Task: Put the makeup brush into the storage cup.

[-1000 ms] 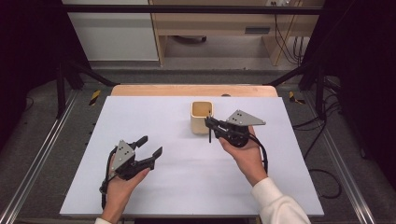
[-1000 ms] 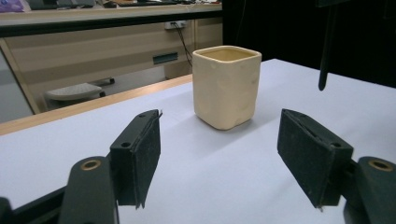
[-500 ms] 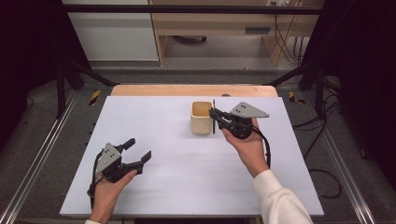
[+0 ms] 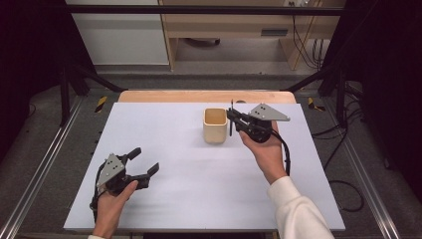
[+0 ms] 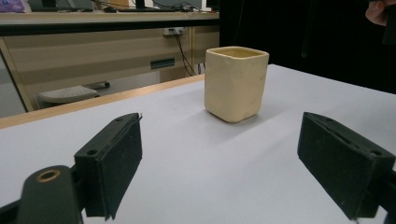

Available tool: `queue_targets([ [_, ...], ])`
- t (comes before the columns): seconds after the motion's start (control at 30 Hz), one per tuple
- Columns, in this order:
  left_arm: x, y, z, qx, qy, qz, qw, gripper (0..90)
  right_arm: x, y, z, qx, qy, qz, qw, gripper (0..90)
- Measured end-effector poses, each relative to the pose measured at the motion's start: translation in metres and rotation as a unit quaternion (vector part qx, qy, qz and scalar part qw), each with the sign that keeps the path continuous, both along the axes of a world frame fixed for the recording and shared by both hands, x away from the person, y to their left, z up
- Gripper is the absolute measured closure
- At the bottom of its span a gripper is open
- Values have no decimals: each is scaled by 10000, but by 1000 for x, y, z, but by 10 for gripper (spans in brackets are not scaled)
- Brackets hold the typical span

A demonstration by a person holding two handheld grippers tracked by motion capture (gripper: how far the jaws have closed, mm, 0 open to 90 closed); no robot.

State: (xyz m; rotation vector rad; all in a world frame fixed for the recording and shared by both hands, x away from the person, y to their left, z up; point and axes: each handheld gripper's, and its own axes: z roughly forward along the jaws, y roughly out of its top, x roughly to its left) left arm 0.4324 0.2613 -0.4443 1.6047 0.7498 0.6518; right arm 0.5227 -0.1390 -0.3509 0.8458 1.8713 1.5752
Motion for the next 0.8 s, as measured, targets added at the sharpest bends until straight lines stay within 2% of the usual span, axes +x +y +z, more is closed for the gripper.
queue_targets([
  [0.07,0,0,0,11,-36,5,10000,135,1,0,0,3,-10,-26,10000,834],
  [0.37,-1,-1,-2,69,29,93,9999,121,6,4,6,59,-107,-99,9999,834],
  [0.57,0,3,-3,13,11,67,10000,115,8,6,9,32,-141,-112,9998,834],
  [0.8,-1,12,-2,-74,-248,-54,9996,100,10,8,8,107,-147,-155,9997,834],
])
